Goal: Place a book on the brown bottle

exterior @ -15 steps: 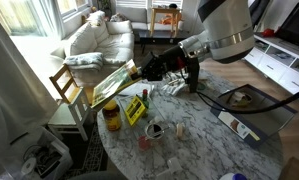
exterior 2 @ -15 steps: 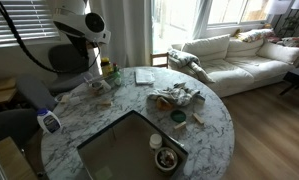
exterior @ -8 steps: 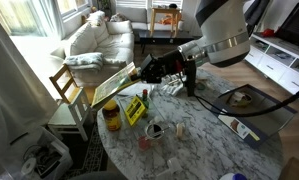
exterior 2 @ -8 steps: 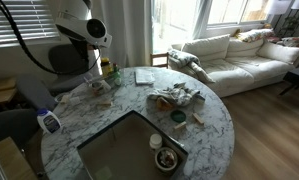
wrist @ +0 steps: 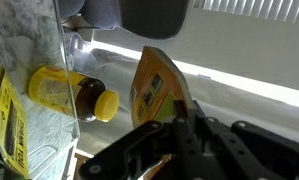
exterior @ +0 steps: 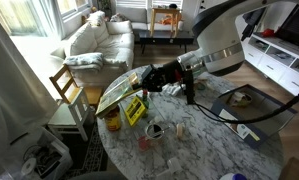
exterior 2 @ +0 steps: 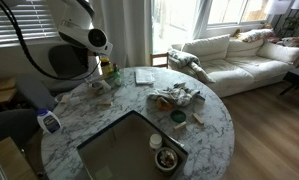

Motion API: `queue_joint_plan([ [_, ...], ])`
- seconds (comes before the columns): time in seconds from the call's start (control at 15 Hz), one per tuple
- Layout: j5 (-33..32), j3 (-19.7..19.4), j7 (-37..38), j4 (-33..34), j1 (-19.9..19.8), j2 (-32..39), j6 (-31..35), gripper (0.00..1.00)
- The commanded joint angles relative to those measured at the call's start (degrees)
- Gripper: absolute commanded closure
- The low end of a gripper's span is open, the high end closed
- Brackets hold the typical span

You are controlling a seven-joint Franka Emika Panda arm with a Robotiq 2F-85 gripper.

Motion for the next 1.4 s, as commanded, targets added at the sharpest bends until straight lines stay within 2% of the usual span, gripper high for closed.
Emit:
queue_joint_plan([
  [0.0, 1.6, -1.1, -1.9, -0.9, 1.8, 0.3, 2.2, 0.98],
  [0.53, 0.3, -1.7, -0.3, -1.6, 3.2, 2.4, 9.8, 0.98],
  [0.87, 1.5, -1.4, -0.3, -1.7, 4.4, 4.1, 14.6, 0.98],
  [1.13, 9.4, -0.4, -0.1, -0.6, 4.8, 6.0, 20.9, 0.98],
  [1.33, 16.3, 0.4, 1.3, 0.2, 4.7, 6.9, 21.6, 0.98],
])
